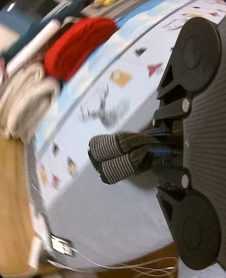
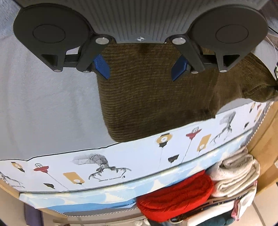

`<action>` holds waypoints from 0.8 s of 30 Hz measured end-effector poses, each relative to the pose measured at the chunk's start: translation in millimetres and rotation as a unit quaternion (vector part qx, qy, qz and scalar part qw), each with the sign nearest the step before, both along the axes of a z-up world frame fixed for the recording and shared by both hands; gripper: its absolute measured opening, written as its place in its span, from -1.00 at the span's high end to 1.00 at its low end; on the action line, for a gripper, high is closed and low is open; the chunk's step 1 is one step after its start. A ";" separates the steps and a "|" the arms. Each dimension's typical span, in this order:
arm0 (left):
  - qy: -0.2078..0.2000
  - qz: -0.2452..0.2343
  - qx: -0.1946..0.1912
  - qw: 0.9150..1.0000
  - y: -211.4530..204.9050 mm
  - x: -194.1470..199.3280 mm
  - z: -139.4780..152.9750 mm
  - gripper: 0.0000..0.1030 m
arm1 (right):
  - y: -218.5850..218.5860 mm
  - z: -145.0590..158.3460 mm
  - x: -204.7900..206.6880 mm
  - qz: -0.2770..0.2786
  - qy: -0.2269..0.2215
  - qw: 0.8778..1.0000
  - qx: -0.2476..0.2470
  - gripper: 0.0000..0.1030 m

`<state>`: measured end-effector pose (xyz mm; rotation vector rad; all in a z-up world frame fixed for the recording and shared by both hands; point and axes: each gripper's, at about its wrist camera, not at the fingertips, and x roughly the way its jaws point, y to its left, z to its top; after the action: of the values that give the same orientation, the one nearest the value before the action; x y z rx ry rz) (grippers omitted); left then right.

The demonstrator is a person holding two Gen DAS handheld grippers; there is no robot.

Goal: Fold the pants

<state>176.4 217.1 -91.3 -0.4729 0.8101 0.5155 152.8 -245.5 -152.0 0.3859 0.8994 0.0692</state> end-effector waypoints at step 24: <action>0.075 -0.547 0.265 0.791 -437.6 -32.7 -146.3 0.93 | -149.0 -57.7 2.6 -0.165 0.002 0.956 0.241 -0.49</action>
<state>143.8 -220.6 -237.6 0.5896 0.9031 -0.3311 155.5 -394.6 -209.8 0.9888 0.8052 -0.0217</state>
